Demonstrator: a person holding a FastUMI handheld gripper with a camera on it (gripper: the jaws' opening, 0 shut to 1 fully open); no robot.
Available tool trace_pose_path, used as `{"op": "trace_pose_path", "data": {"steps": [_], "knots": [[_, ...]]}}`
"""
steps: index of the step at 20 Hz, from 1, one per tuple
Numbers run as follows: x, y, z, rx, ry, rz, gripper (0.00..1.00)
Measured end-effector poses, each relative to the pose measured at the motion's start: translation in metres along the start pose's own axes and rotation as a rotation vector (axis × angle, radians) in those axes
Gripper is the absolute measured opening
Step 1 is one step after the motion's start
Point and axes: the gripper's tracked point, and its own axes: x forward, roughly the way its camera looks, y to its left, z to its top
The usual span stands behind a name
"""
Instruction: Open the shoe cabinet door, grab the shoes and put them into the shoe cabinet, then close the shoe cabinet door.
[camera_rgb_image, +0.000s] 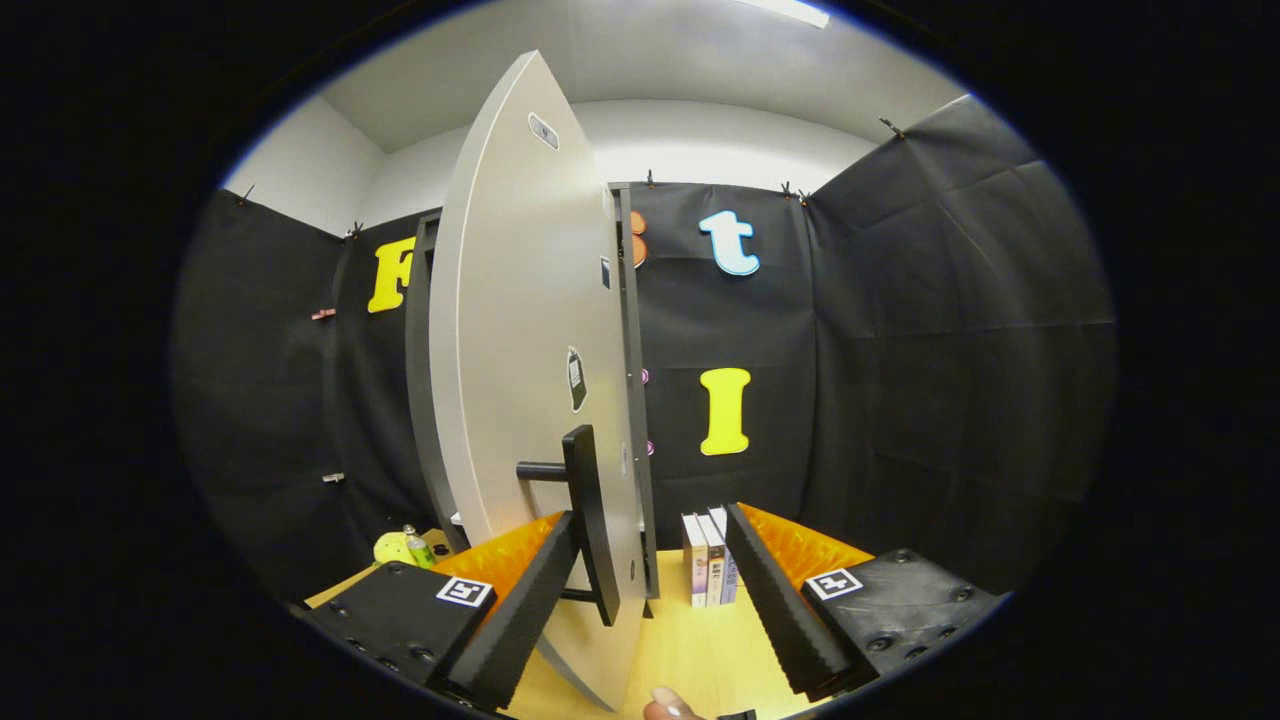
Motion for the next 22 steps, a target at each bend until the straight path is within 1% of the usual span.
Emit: {"op": "trace_pose_path", "data": {"steps": [5,11,18,22], "knots": [[0.009,0.049,-0.007,0.007,0.003,0.0,0.98],[0.03,0.096,-0.014,0.016,0.001,-0.03,0.98],[0.06,0.147,-0.026,0.021,0.005,-0.017,0.98],[0.078,0.171,-0.027,-0.036,0.007,-0.017,1.0]]}}
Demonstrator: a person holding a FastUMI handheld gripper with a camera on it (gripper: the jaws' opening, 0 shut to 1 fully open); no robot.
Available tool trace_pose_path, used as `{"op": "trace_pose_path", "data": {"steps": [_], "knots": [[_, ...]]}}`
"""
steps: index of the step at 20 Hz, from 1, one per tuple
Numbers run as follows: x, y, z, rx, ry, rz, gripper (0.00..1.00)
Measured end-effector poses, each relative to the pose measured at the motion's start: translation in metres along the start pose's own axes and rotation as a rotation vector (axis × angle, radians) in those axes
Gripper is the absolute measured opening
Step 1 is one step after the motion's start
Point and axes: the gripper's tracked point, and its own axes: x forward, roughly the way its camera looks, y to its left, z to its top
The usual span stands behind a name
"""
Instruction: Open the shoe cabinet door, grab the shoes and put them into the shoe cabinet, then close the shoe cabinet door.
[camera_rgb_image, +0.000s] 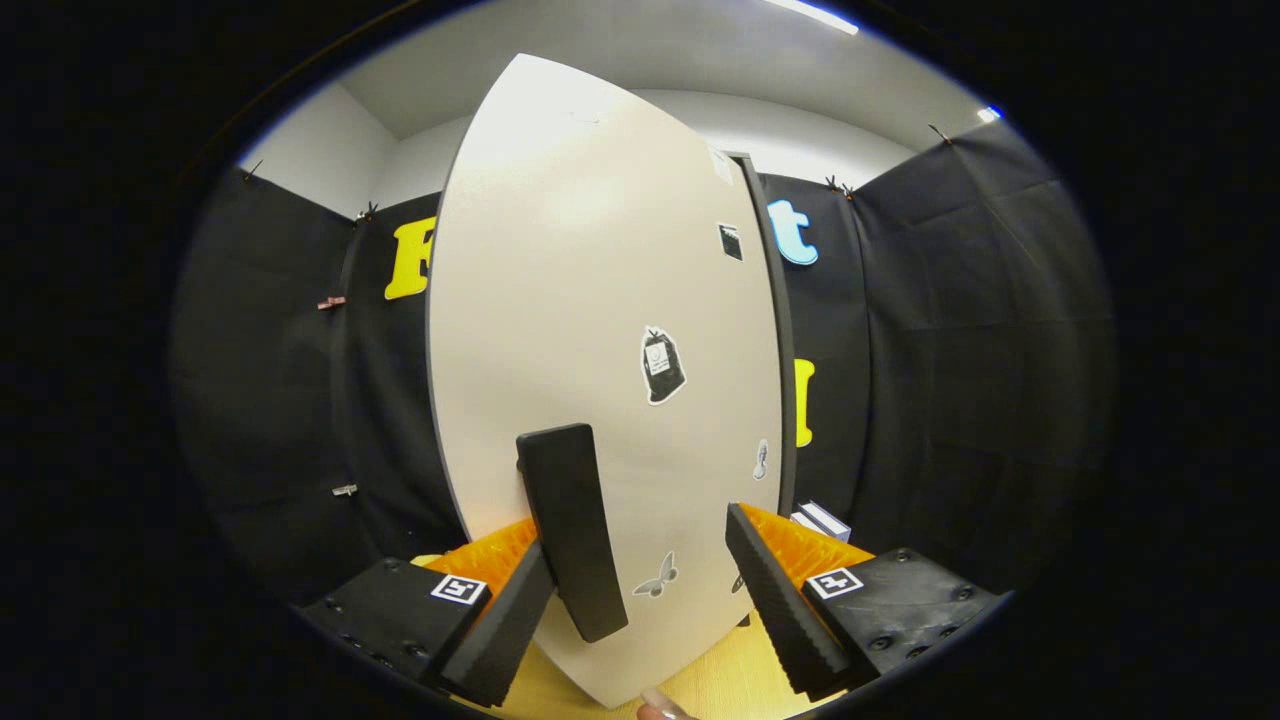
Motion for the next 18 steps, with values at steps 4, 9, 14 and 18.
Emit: {"op": "trace_pose_path", "data": {"steps": [4,9,14,18], "knots": [[0.007,0.013,-0.002,0.023,0.012,0.007,1.0],[0.003,0.029,0.0,0.04,0.009,0.046,0.98],[-0.005,0.04,0.0,0.029,0.003,0.071,0.99],[-0.013,0.046,0.001,0.021,-0.002,0.074,0.99]]}}
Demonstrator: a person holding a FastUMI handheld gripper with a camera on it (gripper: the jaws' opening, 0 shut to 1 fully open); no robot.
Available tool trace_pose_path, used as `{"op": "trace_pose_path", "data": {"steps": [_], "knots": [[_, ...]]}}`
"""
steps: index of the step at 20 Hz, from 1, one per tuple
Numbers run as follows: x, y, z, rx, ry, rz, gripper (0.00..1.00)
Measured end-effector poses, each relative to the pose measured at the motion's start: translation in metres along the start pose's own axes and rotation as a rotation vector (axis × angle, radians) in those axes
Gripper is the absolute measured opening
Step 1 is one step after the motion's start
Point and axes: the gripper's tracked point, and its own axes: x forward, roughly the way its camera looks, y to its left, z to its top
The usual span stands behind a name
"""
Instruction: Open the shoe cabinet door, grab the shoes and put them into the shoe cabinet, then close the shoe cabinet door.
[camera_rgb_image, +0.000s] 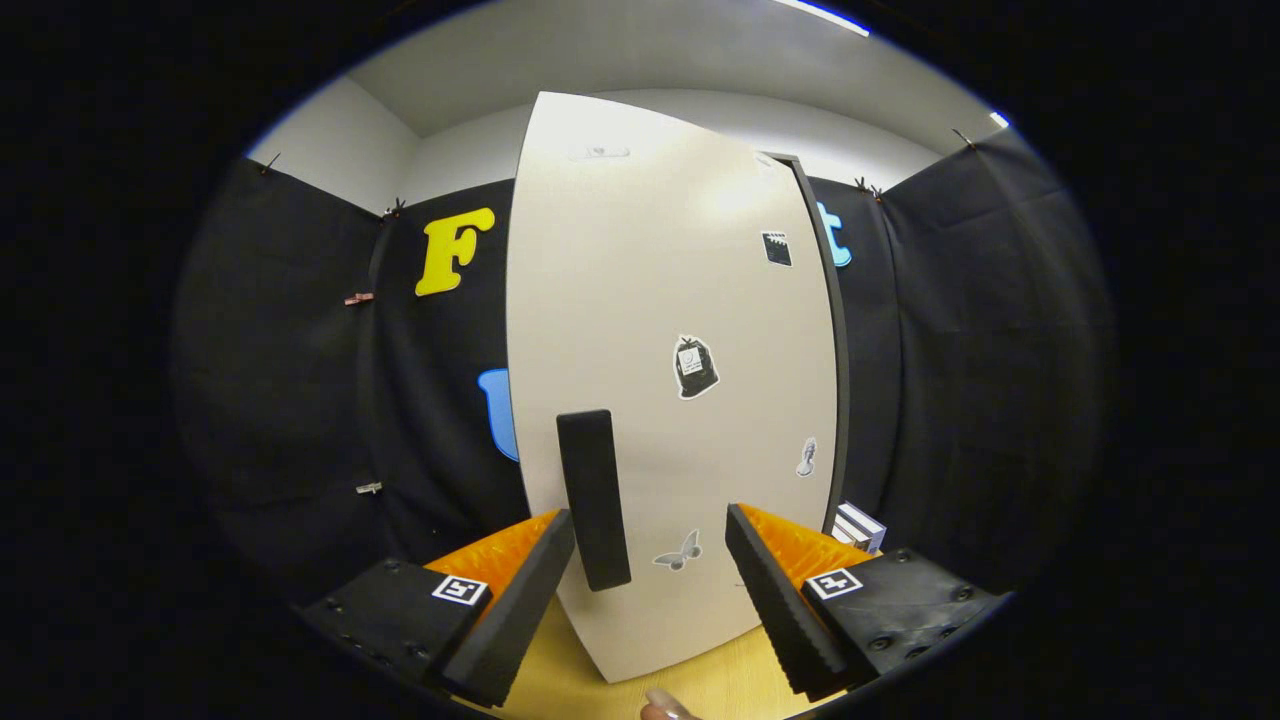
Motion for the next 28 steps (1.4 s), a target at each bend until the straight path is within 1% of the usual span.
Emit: {"op": "trace_pose_path", "data": {"steps": [9,19,23,28], "knots": [[-0.012,0.007,0.001,-0.022,-0.009,-0.001,0.99],[-0.017,0.003,0.001,-0.055,-0.018,-0.035,0.99],[-0.02,0.001,0.007,-0.052,-0.042,-0.051,0.99],[-0.019,0.003,0.007,-0.058,-0.05,-0.053,0.99]]}}
